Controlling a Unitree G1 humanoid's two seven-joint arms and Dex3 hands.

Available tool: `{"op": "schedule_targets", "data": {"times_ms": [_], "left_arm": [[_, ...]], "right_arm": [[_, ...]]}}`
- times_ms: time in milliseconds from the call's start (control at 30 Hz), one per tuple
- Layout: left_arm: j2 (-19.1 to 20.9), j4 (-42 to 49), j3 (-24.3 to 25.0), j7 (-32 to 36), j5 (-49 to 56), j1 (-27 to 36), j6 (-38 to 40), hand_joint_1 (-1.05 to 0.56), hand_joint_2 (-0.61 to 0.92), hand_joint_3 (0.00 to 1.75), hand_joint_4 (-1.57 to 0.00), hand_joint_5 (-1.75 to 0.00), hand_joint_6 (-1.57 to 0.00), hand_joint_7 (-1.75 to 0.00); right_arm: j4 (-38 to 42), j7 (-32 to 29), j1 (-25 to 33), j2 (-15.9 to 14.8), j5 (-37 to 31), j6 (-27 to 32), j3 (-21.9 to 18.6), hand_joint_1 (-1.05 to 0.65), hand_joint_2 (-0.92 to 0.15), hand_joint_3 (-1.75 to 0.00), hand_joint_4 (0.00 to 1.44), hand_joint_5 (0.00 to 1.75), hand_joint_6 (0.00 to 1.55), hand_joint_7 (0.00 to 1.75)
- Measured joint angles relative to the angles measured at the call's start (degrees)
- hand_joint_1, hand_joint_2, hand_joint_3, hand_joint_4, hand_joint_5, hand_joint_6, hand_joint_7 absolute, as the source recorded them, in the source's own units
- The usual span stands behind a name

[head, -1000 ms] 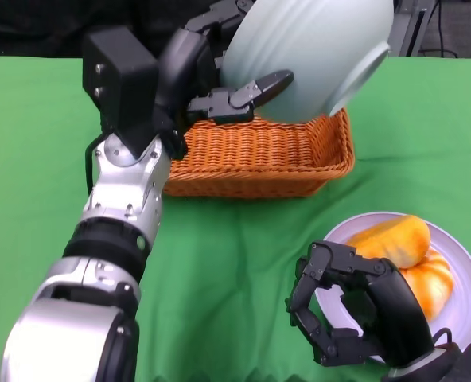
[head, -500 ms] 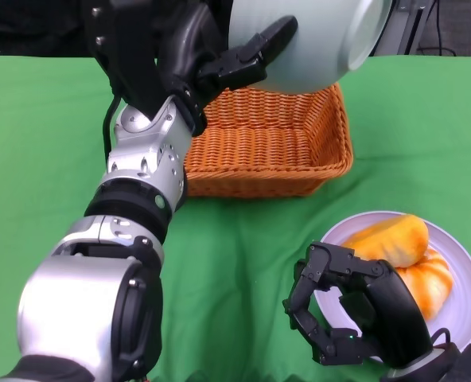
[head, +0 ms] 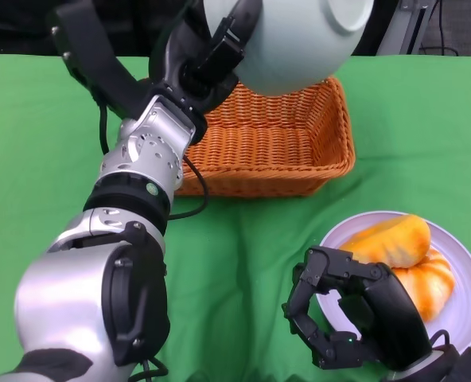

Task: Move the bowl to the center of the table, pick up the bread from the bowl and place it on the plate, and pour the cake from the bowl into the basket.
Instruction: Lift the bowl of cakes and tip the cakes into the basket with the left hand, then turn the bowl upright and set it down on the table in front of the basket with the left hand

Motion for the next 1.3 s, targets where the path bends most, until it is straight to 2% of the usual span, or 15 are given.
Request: {"op": "schedule_targets", "data": {"times_ms": [133,267,300,367,567,667,833,1133,1300], "left_arm": [[-0.23,0.40,2.97,1.62,-2.96,-0.46,2.71,-0.14,0.82,0.71,-0.73,-1.75,-0.61,-1.59],[-0.28,0.77,6.59,2.62,-6.63,-0.79,6.79,-0.15,0.84,0.67,-0.72,-1.75,-0.63,-1.56],[-0.28,0.86,7.43,2.80,-7.68,-0.85,7.80,-0.20,0.89,0.55,-0.72,-1.75,-0.62,-1.58],[-0.27,1.00,9.20,3.07,-9.46,-1.00,9.66,-0.22,0.91,0.46,-0.73,-1.75,-0.62,-1.59],[-0.09,1.72,13.49,5.56,-14.09,-1.75,13.20,-0.27,0.92,0.36,-0.70,-1.75,-0.56,-1.64],[-0.05,1.82,14.50,6.02,-14.94,-1.76,13.71,-0.24,0.92,0.36,-0.69,-1.75,-0.54,-1.66],[0.04,1.85,15.59,7.81,-15.99,-1.75,14.13,-0.20,0.92,0.48,-0.69,-1.75,-0.49,-1.74],[0.04,1.84,16.13,8.35,-17.10,-1.80,15.14,-0.28,0.92,0.40,-0.70,-1.75,-0.50,-1.69],[0.04,1.82,16.15,10.17,-17.11,-1.95,15.08,-0.21,0.92,0.53,-0.70,-1.75,-0.51,-1.73]], "right_arm": [[0.02,-0.08,0.00,0.00,-0.22,-0.02,-0.01,-0.21,-0.50,-1.04,0.88,1.65,0.81,1.45],[0.03,-0.08,0.00,0.01,-0.21,-0.13,-0.01,-0.21,-0.48,-1.06,0.89,1.65,0.81,1.45],[0.03,-0.10,0.00,0.01,-0.25,-0.17,-0.01,-0.21,-0.48,-1.06,0.89,1.65,0.81,1.44],[0.05,-0.13,0.00,0.01,-0.29,-0.21,-0.01,-0.21,-0.48,-1.06,0.89,1.65,0.81,1.44],[0.06,-0.12,0.00,0.01,-0.26,-0.21,0.01,-0.21,-0.48,-1.06,0.88,1.65,0.81,1.44],[0.06,-0.15,0.00,0.00,-0.30,-0.21,0.02,-0.21,-0.49,-1.06,0.88,1.65,0.81,1.44],[0.18,-0.25,-0.01,0.01,-0.37,-0.62,0.01,-0.21,-0.49,-1.04,0.89,1.64,0.82,1.43],[0.45,-0.85,-0.02,0.00,-1.12,-1.39,0.02,-0.24,-0.51,-1.00,0.89,1.63,0.82,1.43],[0.43,-0.85,-0.02,-0.02,-1.13,-0.96,0.06,-0.21,-0.50,-1.03,0.89,1.65,0.82,1.44]]}}
